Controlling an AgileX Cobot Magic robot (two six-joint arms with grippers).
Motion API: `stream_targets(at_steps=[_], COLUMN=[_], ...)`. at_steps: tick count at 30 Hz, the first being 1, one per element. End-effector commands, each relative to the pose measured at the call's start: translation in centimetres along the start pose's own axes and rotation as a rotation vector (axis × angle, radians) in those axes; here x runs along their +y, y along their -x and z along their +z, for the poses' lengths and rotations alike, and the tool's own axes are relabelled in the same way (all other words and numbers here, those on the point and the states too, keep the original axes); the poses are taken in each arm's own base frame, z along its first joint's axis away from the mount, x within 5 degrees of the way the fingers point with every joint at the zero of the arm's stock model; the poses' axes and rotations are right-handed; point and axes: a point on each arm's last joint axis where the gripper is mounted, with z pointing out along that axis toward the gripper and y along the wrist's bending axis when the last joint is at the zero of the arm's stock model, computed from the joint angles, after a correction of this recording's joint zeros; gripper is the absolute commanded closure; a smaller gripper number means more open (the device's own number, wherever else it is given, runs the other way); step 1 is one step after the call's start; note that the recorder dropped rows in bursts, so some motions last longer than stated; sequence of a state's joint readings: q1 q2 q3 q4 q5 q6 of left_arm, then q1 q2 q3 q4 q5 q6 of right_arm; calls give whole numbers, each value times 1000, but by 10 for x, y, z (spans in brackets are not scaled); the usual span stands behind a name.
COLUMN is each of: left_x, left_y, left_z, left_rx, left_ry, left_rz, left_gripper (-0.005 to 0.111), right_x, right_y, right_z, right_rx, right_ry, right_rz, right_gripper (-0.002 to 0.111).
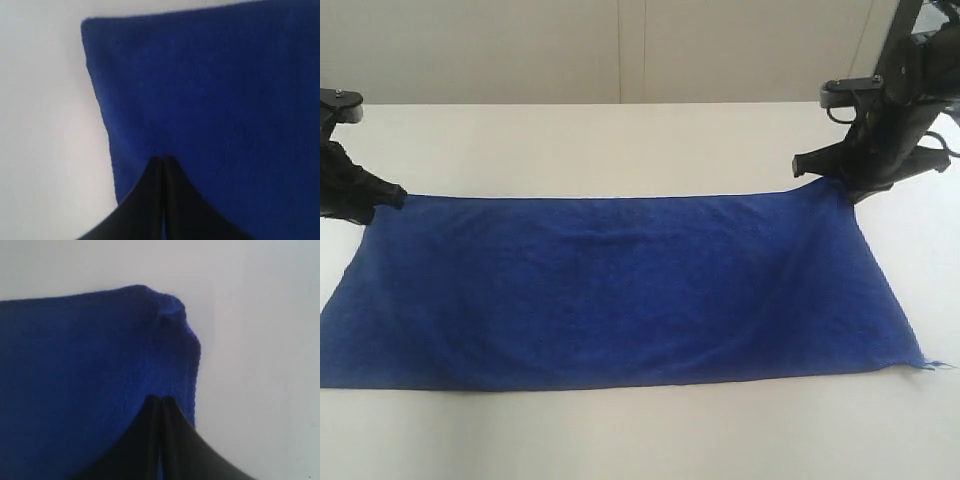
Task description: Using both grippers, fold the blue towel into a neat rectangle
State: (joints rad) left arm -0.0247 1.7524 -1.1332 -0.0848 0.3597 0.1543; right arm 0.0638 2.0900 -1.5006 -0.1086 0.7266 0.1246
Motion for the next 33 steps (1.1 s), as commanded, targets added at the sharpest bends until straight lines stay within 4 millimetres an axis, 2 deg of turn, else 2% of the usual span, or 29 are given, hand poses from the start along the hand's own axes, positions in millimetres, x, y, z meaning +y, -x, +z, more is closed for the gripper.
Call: stream_targets(at_steps=[1,6,18,24,33], left_x=[-4,-7,-5,-6,-6], left_y=[-9,-20,-38,-43,-43], left_z=[3,21,48,52,52], left_rx=[112,224,374,426,426], left_ry=[-53,-95,-103,-109,-109], left_rz=[-31,-54,-25,-15,-15], left_gripper=[107,107,107,107,107], right_x=[-1,-1,0,-1,-11], right_y=[-4,-7,-9,-13,-17], right_z=[22,29,34,34,33], right_rx=[34,60,75,118,160], right_ry=[-2,-3,-4,-14,-122], right_rz=[-12,-13,-10,-12,-49], right_gripper=[108,108,108,108,108])
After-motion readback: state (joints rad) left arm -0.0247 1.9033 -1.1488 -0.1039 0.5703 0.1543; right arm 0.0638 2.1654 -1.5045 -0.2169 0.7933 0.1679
